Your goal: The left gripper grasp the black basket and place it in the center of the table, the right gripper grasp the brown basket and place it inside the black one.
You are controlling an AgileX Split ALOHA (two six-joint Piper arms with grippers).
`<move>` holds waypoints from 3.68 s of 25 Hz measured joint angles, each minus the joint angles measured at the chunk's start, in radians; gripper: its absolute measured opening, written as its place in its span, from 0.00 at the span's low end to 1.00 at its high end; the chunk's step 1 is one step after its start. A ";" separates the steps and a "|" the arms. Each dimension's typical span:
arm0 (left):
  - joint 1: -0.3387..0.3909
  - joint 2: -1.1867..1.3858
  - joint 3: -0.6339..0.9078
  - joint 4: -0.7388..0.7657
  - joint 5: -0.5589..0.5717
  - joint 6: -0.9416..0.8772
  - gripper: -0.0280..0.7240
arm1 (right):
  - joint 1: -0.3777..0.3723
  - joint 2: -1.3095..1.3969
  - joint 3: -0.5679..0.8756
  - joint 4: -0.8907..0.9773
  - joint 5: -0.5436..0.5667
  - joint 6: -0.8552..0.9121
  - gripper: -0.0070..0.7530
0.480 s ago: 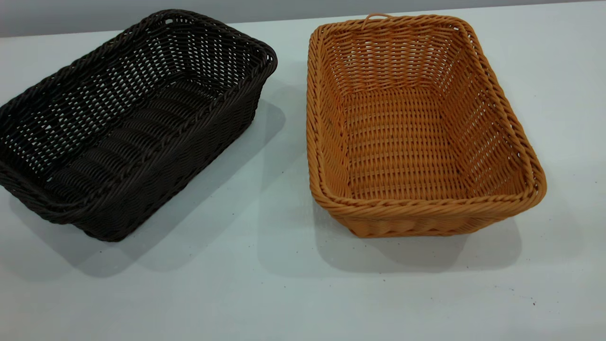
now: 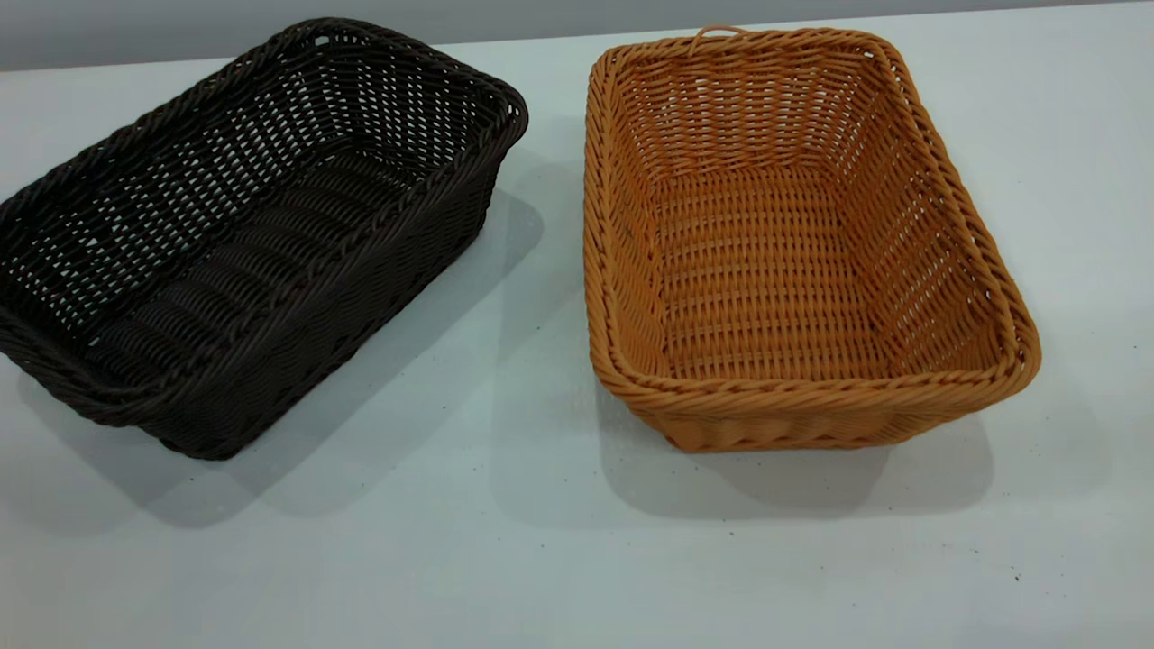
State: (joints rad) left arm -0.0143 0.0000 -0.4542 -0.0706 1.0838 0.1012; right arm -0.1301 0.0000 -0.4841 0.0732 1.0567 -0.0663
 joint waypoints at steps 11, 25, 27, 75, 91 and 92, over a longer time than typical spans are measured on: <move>0.000 0.000 0.000 0.000 0.000 -0.001 0.04 | 0.000 0.000 0.000 0.000 0.000 0.000 0.01; 0.000 0.000 0.000 -0.001 0.000 -0.001 0.04 | 0.000 0.000 0.000 0.000 0.000 0.000 0.01; 0.000 0.000 0.000 -0.001 -0.003 -0.001 0.04 | 0.000 0.000 0.000 0.000 0.000 0.000 0.01; 0.000 0.846 -0.202 -0.639 -0.538 0.767 0.56 | 0.161 1.075 -0.002 1.308 -0.201 0.057 0.60; 0.000 0.885 -0.201 -0.638 -0.538 0.764 0.56 | 0.618 1.520 -0.002 1.667 -0.418 0.186 0.60; 0.000 0.886 -0.201 -0.638 -0.537 0.764 0.56 | 0.629 1.541 -0.002 1.677 -0.418 0.185 0.60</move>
State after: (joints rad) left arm -0.0143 0.8861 -0.6549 -0.7087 0.5472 0.8650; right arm 0.4987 1.5413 -0.4859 1.7498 0.6384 0.1183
